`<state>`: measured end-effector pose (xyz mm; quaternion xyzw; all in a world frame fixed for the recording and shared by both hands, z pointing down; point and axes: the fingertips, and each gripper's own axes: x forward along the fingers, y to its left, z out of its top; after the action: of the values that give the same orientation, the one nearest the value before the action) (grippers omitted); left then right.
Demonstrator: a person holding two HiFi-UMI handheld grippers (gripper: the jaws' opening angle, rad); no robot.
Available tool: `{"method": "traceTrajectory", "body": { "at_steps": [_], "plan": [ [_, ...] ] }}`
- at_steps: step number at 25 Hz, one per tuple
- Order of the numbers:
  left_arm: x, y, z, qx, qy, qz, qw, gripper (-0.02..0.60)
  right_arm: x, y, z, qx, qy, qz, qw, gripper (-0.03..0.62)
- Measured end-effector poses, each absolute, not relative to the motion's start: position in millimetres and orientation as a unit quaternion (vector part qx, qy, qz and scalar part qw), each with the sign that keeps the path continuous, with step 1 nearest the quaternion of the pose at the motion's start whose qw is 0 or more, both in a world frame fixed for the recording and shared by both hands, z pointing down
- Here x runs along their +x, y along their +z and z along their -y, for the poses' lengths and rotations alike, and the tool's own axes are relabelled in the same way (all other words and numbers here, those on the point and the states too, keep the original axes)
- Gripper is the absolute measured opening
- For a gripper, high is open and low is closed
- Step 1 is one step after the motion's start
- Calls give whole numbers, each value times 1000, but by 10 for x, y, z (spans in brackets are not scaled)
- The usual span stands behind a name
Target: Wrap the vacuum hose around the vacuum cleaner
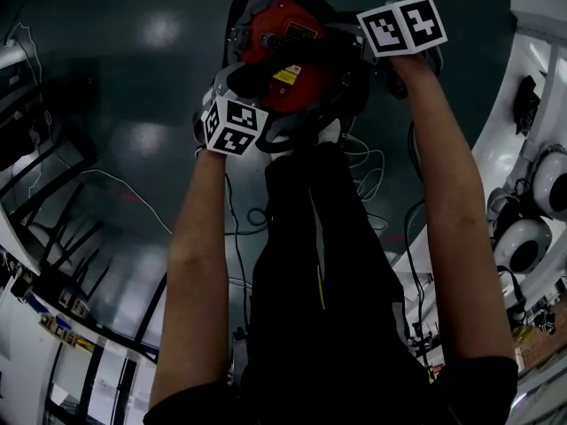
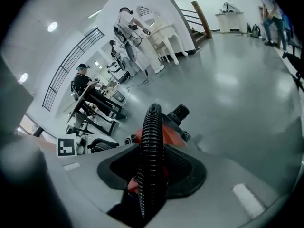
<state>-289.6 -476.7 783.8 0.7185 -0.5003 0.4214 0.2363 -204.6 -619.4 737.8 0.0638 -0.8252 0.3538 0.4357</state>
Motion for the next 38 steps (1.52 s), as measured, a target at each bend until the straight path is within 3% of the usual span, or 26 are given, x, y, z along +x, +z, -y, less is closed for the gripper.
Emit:
{"method": "traceTrajectory", "body": {
  "at_steps": [4, 8, 11, 16, 22, 26, 27, 29, 38],
  "plan": [
    [-2786, 7723, 4804, 736, 415, 495, 203, 243, -2044, 7362, 6221, 65, 326, 837, 434, 163],
    [-2759, 7595, 4874, 746, 397, 499, 190, 247, -2033, 7368, 6208, 63, 307, 846, 431, 180],
    [-2705, 7581, 4859, 759, 396, 479, 196, 285, -2017, 7468, 6097, 39, 267, 841, 470, 249],
    [-2569, 7589, 4797, 773, 406, 448, 195, 304, -1988, 7555, 6038, 44, 255, 839, 479, 255],
    [-2509, 7538, 4756, 784, 395, 445, 177, 226, -1976, 7510, 6075, 55, 250, 851, 459, 224],
    [-2509, 7490, 4745, 789, 386, 448, 164, 245, -2005, 7447, 6086, 55, 248, 858, 446, 224],
    [-2501, 7478, 4731, 793, 388, 444, 156, 232, -2002, 7436, 6090, 56, 243, 860, 445, 216],
    [-2489, 7503, 4664, 795, 409, 426, 140, 145, -1983, 7435, 6082, 57, 231, 862, 448, 181],
    [-3084, 7855, 4241, 741, 461, 445, 203, 141, -2043, 7508, 5918, 41, 230, 863, 449, 178]
  ]
}}
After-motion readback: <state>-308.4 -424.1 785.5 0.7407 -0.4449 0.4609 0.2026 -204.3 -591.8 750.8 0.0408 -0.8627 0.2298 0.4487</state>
